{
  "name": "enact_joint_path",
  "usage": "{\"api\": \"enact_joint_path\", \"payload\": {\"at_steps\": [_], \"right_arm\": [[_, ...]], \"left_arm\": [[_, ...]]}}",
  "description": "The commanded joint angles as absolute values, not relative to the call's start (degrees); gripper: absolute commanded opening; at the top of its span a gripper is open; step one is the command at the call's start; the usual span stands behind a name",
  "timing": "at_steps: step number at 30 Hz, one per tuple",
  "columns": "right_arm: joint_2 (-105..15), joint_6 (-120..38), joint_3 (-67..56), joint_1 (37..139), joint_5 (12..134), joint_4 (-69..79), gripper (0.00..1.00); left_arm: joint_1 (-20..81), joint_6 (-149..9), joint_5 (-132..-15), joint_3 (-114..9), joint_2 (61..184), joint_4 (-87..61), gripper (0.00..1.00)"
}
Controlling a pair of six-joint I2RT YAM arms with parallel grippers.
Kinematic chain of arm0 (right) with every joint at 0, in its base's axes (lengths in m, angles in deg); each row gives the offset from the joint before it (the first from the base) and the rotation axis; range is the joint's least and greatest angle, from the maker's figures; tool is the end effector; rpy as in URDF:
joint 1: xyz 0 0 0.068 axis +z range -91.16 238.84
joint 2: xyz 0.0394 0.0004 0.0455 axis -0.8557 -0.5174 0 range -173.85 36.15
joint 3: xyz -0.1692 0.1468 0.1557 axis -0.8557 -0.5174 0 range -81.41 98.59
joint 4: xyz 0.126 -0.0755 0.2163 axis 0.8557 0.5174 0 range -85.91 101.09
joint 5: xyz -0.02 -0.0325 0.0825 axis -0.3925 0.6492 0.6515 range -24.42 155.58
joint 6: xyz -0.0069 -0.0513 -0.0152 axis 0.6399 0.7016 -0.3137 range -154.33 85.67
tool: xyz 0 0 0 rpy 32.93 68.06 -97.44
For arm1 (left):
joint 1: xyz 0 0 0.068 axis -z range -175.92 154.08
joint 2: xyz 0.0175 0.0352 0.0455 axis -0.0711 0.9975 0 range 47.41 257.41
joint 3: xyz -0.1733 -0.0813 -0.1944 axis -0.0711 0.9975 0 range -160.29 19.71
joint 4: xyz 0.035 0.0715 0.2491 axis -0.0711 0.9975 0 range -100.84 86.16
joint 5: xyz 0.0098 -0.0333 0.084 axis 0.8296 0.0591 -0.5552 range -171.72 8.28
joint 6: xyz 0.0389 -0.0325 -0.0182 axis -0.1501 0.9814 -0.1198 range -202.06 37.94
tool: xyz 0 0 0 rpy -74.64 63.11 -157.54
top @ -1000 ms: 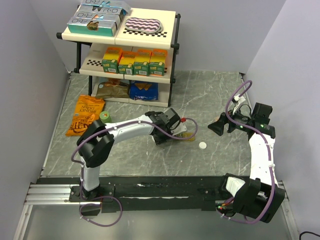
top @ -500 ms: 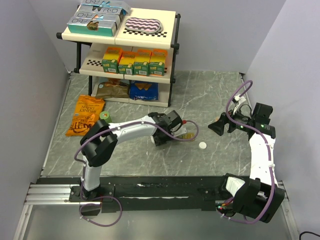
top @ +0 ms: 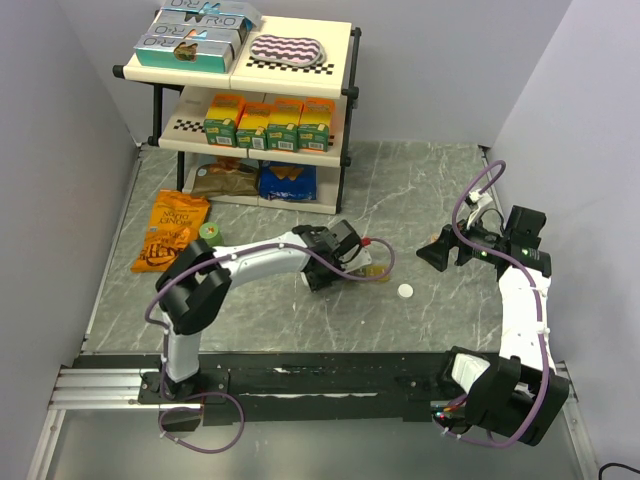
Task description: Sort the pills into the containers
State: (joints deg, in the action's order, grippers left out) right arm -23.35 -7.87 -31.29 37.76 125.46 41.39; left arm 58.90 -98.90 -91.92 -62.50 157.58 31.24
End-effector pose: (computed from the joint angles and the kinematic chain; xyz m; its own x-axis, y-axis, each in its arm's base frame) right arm 0.1982 -0.0435 0.2934 -0.4416 -0.0694 -0.8945 -0.6365 0.7269 0.2578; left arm 0.2314 -0.3174 0.1970 -0.2953 0.9139 -0.2784 0.8935 0.3673 0.2582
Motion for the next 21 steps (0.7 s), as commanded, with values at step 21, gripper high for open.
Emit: {"api": "enact_joint_path", "payload": {"at_steps": [21], "right_arm": [[-23.18, -7.87, -31.67, 36.69, 127.37, 40.91, 1.00]], "left_arm": [[58.39, -97.34, -85.50, -64.13, 154.63, 34.03, 0.01]]}}
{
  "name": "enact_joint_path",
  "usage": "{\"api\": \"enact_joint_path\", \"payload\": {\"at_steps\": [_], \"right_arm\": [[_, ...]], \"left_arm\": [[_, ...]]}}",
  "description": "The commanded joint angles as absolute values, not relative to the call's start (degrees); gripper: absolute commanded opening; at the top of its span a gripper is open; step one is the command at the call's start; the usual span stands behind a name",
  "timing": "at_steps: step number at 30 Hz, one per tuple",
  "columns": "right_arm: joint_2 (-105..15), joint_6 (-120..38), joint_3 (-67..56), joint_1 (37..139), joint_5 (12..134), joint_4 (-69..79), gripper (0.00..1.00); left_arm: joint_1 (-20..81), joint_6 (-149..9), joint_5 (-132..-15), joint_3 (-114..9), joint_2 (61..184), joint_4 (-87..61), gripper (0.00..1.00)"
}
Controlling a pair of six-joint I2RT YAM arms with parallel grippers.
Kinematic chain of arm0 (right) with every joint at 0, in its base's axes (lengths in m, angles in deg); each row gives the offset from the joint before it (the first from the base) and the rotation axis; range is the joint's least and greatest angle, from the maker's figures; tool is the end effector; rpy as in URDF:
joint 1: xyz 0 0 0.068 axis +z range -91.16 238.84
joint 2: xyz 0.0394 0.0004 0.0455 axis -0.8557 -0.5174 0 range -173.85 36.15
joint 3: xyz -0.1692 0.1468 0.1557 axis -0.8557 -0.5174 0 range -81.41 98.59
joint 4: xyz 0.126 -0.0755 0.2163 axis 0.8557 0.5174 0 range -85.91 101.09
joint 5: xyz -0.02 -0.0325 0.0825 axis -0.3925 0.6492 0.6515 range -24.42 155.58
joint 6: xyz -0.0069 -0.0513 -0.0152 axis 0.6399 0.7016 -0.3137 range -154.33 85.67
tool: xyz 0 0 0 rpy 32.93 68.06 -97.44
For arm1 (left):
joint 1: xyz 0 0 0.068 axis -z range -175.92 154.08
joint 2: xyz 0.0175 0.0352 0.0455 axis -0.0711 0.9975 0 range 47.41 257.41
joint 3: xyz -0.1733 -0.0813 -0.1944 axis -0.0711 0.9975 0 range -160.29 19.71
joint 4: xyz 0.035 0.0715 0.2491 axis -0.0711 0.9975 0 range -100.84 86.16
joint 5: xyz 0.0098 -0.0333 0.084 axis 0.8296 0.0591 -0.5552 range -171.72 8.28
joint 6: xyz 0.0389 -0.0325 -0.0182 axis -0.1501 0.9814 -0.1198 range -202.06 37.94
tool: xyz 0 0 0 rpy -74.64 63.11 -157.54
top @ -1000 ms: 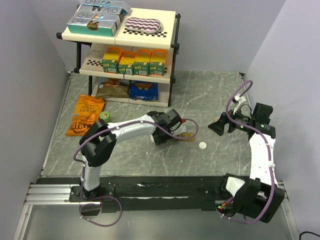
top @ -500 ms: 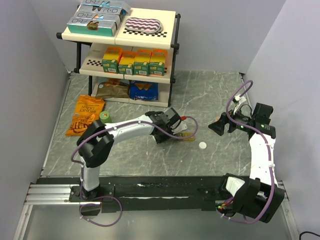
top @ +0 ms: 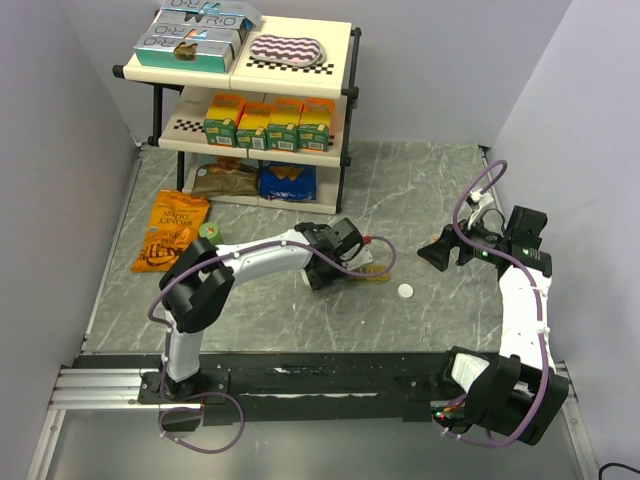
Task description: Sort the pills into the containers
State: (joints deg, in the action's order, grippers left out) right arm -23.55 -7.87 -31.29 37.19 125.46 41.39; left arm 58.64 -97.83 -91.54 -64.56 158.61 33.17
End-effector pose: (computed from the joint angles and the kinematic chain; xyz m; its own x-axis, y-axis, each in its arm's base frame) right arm 0.1983 -0.0457 0.2928 -0.4452 -0.0639 -0.8932 -0.6284 0.7328 0.2608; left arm 0.2349 -0.3197 0.1991 -0.3180 0.9087 -0.2703 0.8905 0.3841 0.2439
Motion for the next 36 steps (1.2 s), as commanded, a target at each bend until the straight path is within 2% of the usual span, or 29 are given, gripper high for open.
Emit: {"api": "enact_joint_path", "payload": {"at_steps": [1, 2, 5, 7, 8, 11, 13, 14, 15, 18, 21, 25, 29, 36], "right_arm": [[-23.35, -7.87, -31.58, 36.69, 127.45, 41.09, 1.00], [-23.61, -7.61, -31.32, 36.69, 127.54, 41.26, 1.00], [-23.70, -7.52, -31.40, 36.69, 127.46, 41.44, 1.00], [-23.61, -7.78, -31.40, 36.69, 127.54, 41.26, 1.00], [-23.70, -7.61, -31.32, 36.69, 127.63, 41.35, 1.00], [-23.61, -7.61, -31.23, 36.69, 127.28, 41.44, 1.00], [-23.35, -7.87, -31.67, 36.61, 127.37, 41.00, 1.00], [-23.52, -7.70, -31.49, 36.61, 127.37, 41.26, 1.00], [-23.70, -7.52, -31.32, 36.61, 127.45, 41.35, 1.00], [-23.53, -7.52, -31.32, 36.52, 127.28, 41.27, 1.00], [-23.79, -7.70, -31.49, 36.52, 127.72, 41.35, 1.00], [-23.44, -7.78, -31.75, 36.43, 127.37, 41.09, 1.00], [-23.87, -7.52, -31.23, 36.43, 127.63, 41.53, 1.00], [-23.70, -7.52, -31.40, 36.43, 127.54, 41.44, 1.00]], "left_arm": [[58.39, -97.26, -87.59, -68.84, 160.99, 39.64, 0.01], [58.57, -96.30, -95.35, -68.97, 162.62, 41.26, 0.01], [59.01, -95.42, -88.79, -63.45, 153.43, 28.05, 0.01], [58.22, -97.00, -89.96, -66.83, 157.32, 35.76, 0.01], [58.83, -95.95, -95.81, -70.43, 161.28, 41.31, 0.01], [58.58, -95.94, -88.70, -63.90, 151.79, 27.00, 0.01], [58.22, -96.55, -87.60, -65.87, 156.01, 34.45, 0.01], [58.48, -95.25, -90.04, -70.94, 163.26, 41.56, 0.01], [58.92, -94.98, -93.20, -69.95, 162.73, 39.54, 0.01], [59.01, -95.14, -87.28, -64.32, 153.51, 28.82, 0.01], [58.83, -95.33, -91.11, -70.19, 162.61, 42.29, 0.01], [58.83, -94.01, -90.33, -66.34, 156.84, 32.95, 0.01], [58.66, -95.24, -92.08, -68.53, 159.82, 37.67, 0.01], [58.30, -95.24, -89.54, -67.21, 156.31, 34.42, 0.01]]}}
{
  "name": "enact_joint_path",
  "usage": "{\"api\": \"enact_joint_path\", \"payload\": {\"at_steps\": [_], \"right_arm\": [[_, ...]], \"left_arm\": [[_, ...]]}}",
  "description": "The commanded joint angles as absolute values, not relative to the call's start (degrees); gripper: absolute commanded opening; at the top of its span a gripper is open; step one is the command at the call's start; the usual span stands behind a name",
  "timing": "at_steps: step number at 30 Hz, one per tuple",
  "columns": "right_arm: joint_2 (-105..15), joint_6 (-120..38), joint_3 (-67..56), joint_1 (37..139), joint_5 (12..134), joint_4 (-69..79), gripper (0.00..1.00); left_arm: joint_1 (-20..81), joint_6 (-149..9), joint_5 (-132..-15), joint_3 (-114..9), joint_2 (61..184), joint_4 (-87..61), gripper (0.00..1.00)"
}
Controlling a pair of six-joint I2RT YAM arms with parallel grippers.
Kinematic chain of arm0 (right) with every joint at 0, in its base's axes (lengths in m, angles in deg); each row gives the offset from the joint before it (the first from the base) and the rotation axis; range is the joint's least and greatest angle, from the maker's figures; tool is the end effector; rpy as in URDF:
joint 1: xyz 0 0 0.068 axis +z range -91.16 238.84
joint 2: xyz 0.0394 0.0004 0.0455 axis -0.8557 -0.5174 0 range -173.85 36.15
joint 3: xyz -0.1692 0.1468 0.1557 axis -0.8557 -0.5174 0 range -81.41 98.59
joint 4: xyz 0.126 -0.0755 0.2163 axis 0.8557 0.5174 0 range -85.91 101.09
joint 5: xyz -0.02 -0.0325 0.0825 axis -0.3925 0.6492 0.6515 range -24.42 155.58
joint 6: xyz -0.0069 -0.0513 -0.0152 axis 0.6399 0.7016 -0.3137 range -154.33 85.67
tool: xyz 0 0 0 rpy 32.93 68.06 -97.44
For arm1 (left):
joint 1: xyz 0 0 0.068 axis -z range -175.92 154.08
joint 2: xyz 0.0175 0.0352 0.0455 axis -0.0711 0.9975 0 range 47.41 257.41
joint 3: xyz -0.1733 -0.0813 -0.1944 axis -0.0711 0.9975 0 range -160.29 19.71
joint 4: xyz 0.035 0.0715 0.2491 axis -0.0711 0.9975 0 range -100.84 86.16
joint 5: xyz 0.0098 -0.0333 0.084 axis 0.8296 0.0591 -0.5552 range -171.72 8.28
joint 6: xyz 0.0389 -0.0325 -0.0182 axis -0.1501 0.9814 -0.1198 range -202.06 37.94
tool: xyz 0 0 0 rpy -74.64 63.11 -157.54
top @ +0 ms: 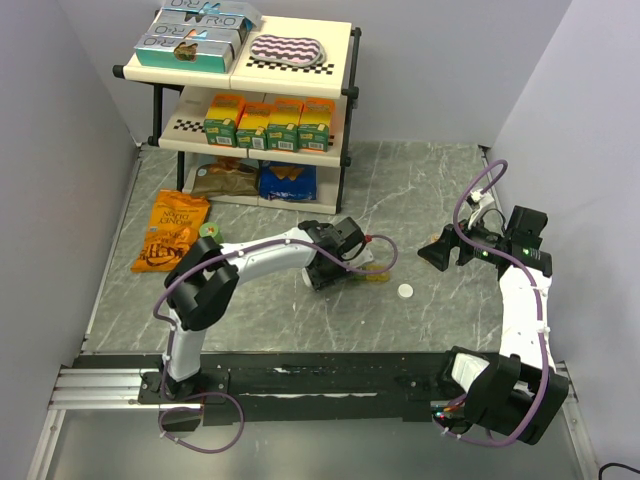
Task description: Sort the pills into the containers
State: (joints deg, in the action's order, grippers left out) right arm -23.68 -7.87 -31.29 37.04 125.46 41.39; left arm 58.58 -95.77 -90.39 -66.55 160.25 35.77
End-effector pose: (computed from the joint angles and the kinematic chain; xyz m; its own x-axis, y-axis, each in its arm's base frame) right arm 0.1986 -0.0463 0.2924 -0.4472 -0.0620 -0.8923 -0.6260 0.7343 0.2628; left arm 0.2366 -0.3225 0.1964 -0.3552 0.9016 -0.2466 0.8891 0.4074 0.2087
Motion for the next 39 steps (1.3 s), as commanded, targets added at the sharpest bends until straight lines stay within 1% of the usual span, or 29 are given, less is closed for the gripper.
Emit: {"api": "enact_joint_path", "payload": {"at_steps": [1, 3, 5, 7, 8, 9, 11, 12, 13, 15, 17, 18, 20, 21, 22, 23, 24, 26, 27, 28, 29, 31, 32, 34, 35, 36, 37, 38, 39], "right_arm": [[-23.61, -7.52, -31.32, 36.43, 127.54, 41.44, 1.00], [-23.88, -7.61, -31.40, 36.43, 127.81, 41.35, 1.00], [-23.88, -7.26, -31.32, 36.43, 127.55, 41.61, 1.00], [-23.44, -7.52, -31.40, 36.34, 127.46, 41.35, 1.00], [-23.53, -7.87, -31.67, 36.26, 127.63, 41.00, 1.00], [-23.53, -7.87, -31.58, 36.25, 127.81, 41.00, 1.00], [-23.96, -7.35, -31.32, 36.34, 127.72, 41.61, 1.00], [-23.97, -7.43, -31.32, 36.34, 127.72, 41.53, 1.00], [-23.88, -7.52, -31.40, 36.34, 127.81, 41.44, 1.00], [-23.70, -7.52, -31.58, 36.34, 127.28, 41.27, 1.00], [-23.70, -7.61, -31.67, 36.17, 127.28, 41.17, 1.00], [-23.88, -7.70, -31.67, 36.17, 127.63, 41.09, 1.00], [-24.23, -7.70, -31.23, 36.25, 127.72, 41.44, 1.00], [-23.97, -7.52, -31.23, 36.25, 127.63, 41.44, 1.00], [-23.88, -7.43, -31.49, 36.25, 127.46, 41.44, 1.00], [-23.62, -7.43, -31.67, 36.25, 127.19, 41.09, 1.00], [-23.44, -7.69, -31.84, 36.25, 127.19, 40.83, 1.00], [-23.61, -7.78, -31.41, 36.17, 127.45, 41.17, 1.00], [-23.70, -7.70, -31.32, 36.17, 127.46, 41.35, 1.00], [-23.79, -7.52, -31.49, 36.17, 127.37, 41.35, 1.00], [-23.70, -7.35, -31.58, 36.08, 127.28, 41.35, 1.00], [-23.53, -7.52, -31.32, 36.17, 127.37, 41.35, 1.00], [-23.44, -7.52, -31.32, 36.17, 127.37, 41.27, 1.00], [-23.26, -8.04, -31.93, 36.17, 127.37, 40.65, 1.00], [-23.35, -7.87, -31.76, 36.17, 127.54, 40.74, 1.00], [-23.61, -7.44, -31.32, 36.17, 127.46, 41.52, 1.00], [-23.70, -7.35, -31.23, 36.17, 127.46, 41.61, 1.00], [-23.61, -7.43, -31.32, 36.08, 127.28, 41.53, 1.00], [-23.35, -7.78, -31.75, 36.08, 127.28, 40.92, 1.00]], "left_arm": [[58.13, -95.15, -88.76, -67.47, 155.70, 33.64, 0.01], [57.43, -96.37, -88.39, -63.36, 153.58, 30.74, 0.01], [57.60, -95.43, -91.28, -68.25, 159.10, 38.08, 0.01], [58.83, -95.33, -91.92, -64.51, 151.77, 30.51, 0.01], [58.57, -95.24, -87.22, -61.79, 148.17, 24.72, 0.01], [57.00, -96.63, -85.43, -58.89, 147.96, 23.10, 0.01], [56.99, -96.30, -87.68, -65.94, 157.22, 37.34, 0.01], [57.77, -95.68, -89.26, -66.24, 158.06, 35.32, 0.01], [58.39, -95.59, -89.80, -64.25, 155.19, 30.60, 0.01], [57.52, -96.02, -86.83, -59.68, 150.26, 23.38, 0.01], [56.81, -96.55, -88.21, -64.20, 156.36, 36.10, 0.01], [58.29, -95.69, -91.18, -67.79, 159.61, 39.05, 0.01], [59.36, -95.94, -89.82, -63.02, 153.71, 26.22, 0.01], [57.45, -95.77, -88.24, -58.99, 150.89, 23.46, 0.01], [57.08, -95.42, -89.01, -61.74, 153.73, 26.57, 0.01], [57.60, -94.81, -90.67, -66.38, 157.50, 38.00, 0.01], [59.69, -95.15, -92.08, -67.81, 158.15, 37.68, 0.01], [58.76, -94.80, -88.25, -62.23, 152.12, 25.19, 0.01], [56.13, -93.84, -86.31, -62.90, 152.78, 27.80, 0.01], [56.63, -94.09, -88.90, -66.39, 156.10, 33.40, 0.01], [59.77, -94.88, -91.71, -68.60, 158.83, 39.02, 0.01], [59.11, -94.28, -93.06, -63.28, 154.66, 31.13, 0.01], [55.96, -92.10, -87.66, -62.48, 151.42, 27.60, 0.01], [56.63, -93.91, -85.76, -64.21, 154.26, 32.54, 0.01], [57.85, -93.83, -91.42, -69.27, 162.12, 38.41, 0.01], [57.87, -92.96, -94.08, -68.89, 162.19, 40.47, 0.01], [57.87, -93.30, -92.46, -67.49, 159.76, 36.31, 0.01], [58.21, -92.70, -92.27, -63.74, 152.77, 30.44, 0.01], [58.48, -93.39, -91.40, -61.96, 150.44, 24.46, 0.01]]}}
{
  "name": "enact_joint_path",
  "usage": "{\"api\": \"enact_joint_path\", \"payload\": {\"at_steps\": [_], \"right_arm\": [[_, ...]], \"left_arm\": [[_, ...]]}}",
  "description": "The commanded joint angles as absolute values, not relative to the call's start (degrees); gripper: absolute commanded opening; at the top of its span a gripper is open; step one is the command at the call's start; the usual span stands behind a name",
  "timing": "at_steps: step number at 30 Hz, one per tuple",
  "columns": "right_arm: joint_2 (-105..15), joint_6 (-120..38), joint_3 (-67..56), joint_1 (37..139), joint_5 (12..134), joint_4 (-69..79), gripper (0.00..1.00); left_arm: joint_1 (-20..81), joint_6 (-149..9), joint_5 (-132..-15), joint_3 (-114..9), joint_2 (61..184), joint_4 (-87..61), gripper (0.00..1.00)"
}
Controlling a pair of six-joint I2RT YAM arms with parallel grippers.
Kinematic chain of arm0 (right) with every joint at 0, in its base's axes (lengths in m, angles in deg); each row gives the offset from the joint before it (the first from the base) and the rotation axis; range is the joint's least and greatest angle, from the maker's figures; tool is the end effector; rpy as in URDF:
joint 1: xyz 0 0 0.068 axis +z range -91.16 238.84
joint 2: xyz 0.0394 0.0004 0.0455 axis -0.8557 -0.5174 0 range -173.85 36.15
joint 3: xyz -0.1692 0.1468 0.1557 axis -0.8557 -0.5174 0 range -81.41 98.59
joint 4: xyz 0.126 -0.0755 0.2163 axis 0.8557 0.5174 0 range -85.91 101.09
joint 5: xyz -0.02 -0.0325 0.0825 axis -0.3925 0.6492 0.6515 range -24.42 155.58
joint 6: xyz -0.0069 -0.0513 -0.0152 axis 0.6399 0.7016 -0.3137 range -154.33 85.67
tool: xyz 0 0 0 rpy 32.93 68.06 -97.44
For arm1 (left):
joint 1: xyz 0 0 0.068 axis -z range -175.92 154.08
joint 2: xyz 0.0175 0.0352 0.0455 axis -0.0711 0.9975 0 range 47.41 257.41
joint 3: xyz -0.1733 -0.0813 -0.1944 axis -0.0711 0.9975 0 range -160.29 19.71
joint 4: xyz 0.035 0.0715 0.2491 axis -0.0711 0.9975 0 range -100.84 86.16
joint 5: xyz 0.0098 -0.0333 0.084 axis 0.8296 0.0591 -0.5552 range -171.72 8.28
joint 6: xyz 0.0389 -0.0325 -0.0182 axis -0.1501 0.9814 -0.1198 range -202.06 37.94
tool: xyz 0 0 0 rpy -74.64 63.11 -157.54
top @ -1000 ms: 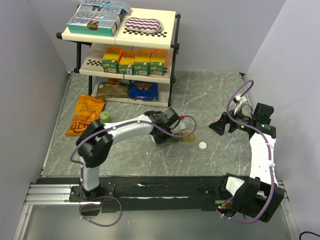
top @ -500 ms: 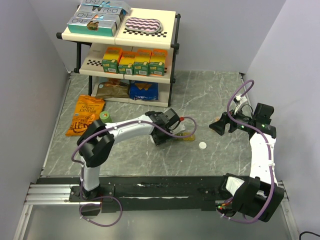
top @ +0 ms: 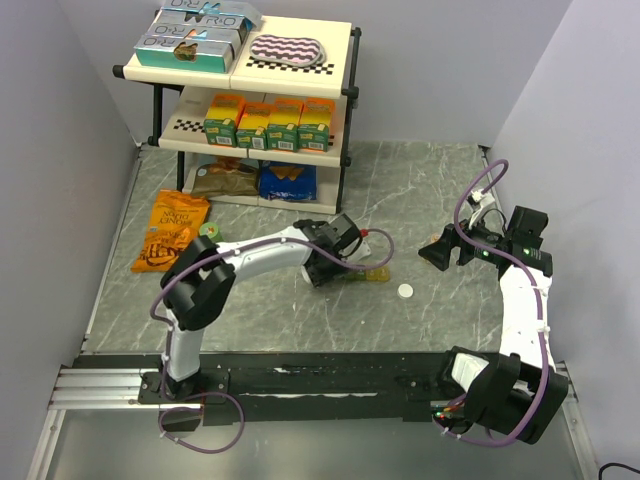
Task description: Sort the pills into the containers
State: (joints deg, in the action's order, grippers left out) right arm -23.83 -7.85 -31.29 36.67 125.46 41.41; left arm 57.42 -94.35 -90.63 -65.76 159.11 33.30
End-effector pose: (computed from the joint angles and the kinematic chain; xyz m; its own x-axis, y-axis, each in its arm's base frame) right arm 0.1987 -0.0478 0.2919 -0.4498 -0.0583 -0.8912 -0.6206 0.7380 0.2650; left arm 0.2436 -0.3180 0.2016 -0.3873 0.8728 -0.2971 0.8638 0.4562 0.2140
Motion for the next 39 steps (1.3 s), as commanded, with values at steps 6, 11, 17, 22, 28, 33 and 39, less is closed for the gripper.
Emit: {"api": "enact_joint_path", "payload": {"at_steps": [6, 11, 17, 22, 28, 33, 39], "right_arm": [[-23.70, -7.61, -31.40, 36.08, 127.20, 41.35, 1.00], [-23.70, -7.78, -31.67, 35.99, 127.37, 41.17, 1.00], [-23.79, -7.78, -31.58, 35.99, 127.45, 40.91, 1.00], [-23.53, -7.78, -31.84, 35.99, 126.93, 40.82, 1.00], [-23.53, -7.78, -31.84, 35.90, 126.93, 40.65, 1.00], [-23.70, -7.96, -31.67, 35.90, 127.19, 40.91, 1.00], [-23.53, -7.78, -31.67, 35.73, 127.10, 41.00, 1.00]], "left_arm": [[60.41, -94.27, -93.33, -63.46, 151.25, 28.69, 0.01], [58.29, -93.84, -93.57, -67.14, 159.73, 38.84, 0.01], [58.13, -94.27, -91.46, -67.12, 160.21, 39.30, 0.01], [57.70, -94.79, -89.36, -65.31, 156.68, 30.93, 0.01], [58.48, -93.83, -89.80, -65.79, 157.85, 34.65, 0.01], [59.37, -93.83, -90.96, -60.56, 150.01, 25.68, 0.01], [57.87, -93.05, -90.86, -61.00, 152.99, 28.82, 0.01]]}}
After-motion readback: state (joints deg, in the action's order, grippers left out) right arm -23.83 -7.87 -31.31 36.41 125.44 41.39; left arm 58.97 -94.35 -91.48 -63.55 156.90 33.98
